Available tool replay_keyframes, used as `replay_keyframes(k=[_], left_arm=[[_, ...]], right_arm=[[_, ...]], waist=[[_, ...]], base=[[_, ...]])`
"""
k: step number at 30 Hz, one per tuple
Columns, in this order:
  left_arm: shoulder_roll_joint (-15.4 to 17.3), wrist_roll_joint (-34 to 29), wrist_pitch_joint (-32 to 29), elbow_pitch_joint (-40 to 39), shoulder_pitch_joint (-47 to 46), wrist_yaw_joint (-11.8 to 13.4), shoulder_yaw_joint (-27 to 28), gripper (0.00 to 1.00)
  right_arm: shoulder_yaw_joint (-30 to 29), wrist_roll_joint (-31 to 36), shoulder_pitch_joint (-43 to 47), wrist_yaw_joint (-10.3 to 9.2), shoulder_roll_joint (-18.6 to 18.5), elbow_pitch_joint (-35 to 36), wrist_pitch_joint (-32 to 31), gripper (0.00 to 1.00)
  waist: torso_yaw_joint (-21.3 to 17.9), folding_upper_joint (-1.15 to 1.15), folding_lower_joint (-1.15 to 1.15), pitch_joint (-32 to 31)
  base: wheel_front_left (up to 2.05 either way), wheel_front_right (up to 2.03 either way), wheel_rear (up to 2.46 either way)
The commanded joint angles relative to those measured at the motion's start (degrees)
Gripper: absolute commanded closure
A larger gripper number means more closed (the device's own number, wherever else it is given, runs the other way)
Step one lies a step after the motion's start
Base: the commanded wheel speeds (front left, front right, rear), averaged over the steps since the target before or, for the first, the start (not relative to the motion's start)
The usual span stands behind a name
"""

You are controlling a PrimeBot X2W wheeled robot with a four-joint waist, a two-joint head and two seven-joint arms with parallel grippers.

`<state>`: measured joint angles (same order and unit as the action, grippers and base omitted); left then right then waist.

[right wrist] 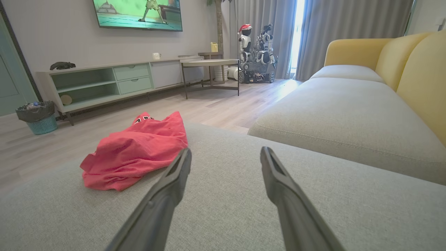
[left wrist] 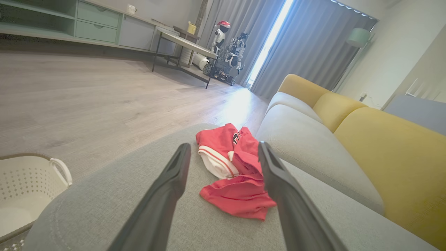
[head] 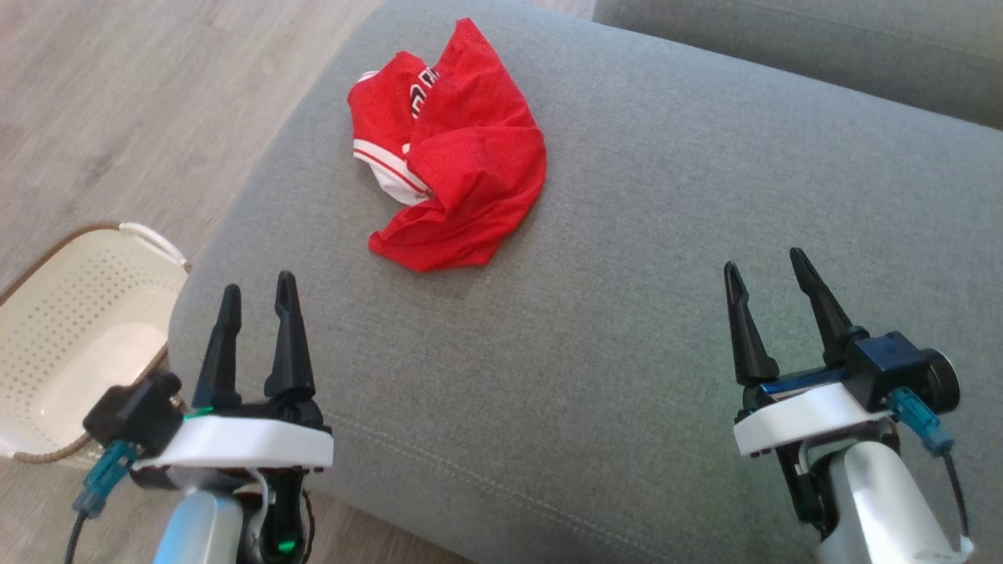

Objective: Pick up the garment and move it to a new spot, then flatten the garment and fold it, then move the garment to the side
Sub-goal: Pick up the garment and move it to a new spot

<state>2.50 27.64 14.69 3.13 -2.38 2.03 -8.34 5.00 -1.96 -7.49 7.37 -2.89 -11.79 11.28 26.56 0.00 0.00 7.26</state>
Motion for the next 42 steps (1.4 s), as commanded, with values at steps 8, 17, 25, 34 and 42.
replay_keyframes(k=[8,17,25,34,42], left_arm=[[0.4,0.4,0.3,-3.0,-4.6,0.3,4.6,0.00],[0.4,-3.2,0.3,0.7,-14.3,-3.5,7.3,0.00],[1.7,-9.6,0.3,11.8,-26.3,-6.4,9.0,0.00],[6.0,-11.8,-2.3,26.8,-38.8,-4.9,9.4,0.00],[8.4,-12.0,-2.9,36.6,-46.6,-4.8,9.2,0.00]], right_arm=[[0.4,0.2,-2.0,0.12,-1.5,3.9,-1.2,0.00],[-7.2,3.6,-4.0,0.12,-1.1,10.3,-3.6,0.00],[-11.2,5.5,-5.2,0.12,-0.4,15.7,-5.5,0.00],[-10.4,5.8,-5.9,0.12,-0.2,19.0,-6.6,0.00],[-11.0,5.6,-6.3,0.12,-0.1,19.6,-6.2,0.00]], waist=[[-2.4,0.00,0.00,3.8],[-6.3,0.00,0.00,12.1],[-10.0,0.00,0.00,17.6],[-13.5,0.00,0.00,21.6],[-15.3,0.00,0.00,23.4]], base=[[0.00,0.00,0.00],[0.00,0.00,0.00],[0.00,0.00,0.00],[0.00,0.00,0.00],[0.00,0.00,0.00]])
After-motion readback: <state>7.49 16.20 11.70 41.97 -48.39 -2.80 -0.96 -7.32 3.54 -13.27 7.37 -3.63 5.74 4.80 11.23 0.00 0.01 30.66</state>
